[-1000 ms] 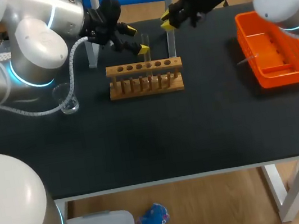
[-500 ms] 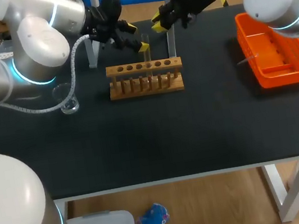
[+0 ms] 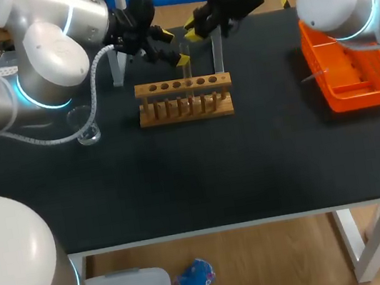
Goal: Invert the test tube, pick up the pipette, mount the tip to pipette, aspirate from beaker and dispense into the tube, eject the tip, return the pipette, and cap with the stopper.
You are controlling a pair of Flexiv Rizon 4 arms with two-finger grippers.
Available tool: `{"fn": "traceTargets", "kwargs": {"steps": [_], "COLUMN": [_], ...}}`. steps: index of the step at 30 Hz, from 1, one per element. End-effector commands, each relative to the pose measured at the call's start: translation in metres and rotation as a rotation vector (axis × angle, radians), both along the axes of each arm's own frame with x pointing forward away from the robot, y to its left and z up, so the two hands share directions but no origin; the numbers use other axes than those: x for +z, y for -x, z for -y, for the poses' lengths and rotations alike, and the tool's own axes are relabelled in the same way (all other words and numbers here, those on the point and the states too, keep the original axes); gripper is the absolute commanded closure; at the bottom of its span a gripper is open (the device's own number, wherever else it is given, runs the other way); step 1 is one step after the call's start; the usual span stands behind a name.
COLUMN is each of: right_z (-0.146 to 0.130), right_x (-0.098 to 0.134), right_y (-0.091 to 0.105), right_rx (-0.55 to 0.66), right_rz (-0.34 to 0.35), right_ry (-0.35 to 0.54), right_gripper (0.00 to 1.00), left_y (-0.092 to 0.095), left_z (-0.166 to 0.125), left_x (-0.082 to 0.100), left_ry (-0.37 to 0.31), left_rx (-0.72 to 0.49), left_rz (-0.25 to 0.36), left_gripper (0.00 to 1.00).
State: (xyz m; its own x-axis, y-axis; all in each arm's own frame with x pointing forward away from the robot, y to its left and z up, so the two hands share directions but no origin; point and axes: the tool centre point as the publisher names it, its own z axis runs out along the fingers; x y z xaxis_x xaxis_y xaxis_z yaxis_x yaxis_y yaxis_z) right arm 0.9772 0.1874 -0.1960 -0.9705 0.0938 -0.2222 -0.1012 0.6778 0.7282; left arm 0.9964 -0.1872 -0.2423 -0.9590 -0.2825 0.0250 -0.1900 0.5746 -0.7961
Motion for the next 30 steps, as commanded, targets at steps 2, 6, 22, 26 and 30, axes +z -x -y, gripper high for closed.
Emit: {"fn": "traceTargets", "kwargs": {"steps": [2, 6, 22, 26, 30], "right_z": [-0.007, -0.008, -0.015, -0.015, -0.015], "right_x": [-0.010, -0.013, -0.017, -0.020, -0.022], "right_y": [-0.009, -0.013, -0.019, -0.018, -0.018], "right_rx": [0.003, 0.003, 0.013, 0.014, 0.015], "right_rz": [0.001, -0.003, -0.021, -0.028, -0.034], "right_ry": [-0.009, -0.015, -0.012, -0.009, -0.007], "right_gripper": [1.00, 1.00, 1.00, 1.00, 1.00], "left_y": [0.000, 0.000, 0.000, 0.000, 0.000], "left_z": [0.000, 0.000, 0.000, 0.000, 0.000], "left_x": [-0.001, -0.001, -0.001, -0.001, -0.001], "left_ry": [0.000, 0.000, 0.000, 0.000, 0.000], "left_rx": [0.001, 0.001, 0.001, 0.001, 0.001], "left_rz": [0.001, 0.001, 0.001, 0.001, 0.001], "left_gripper": [0.00, 0.00, 0.00, 0.00, 0.00]}}
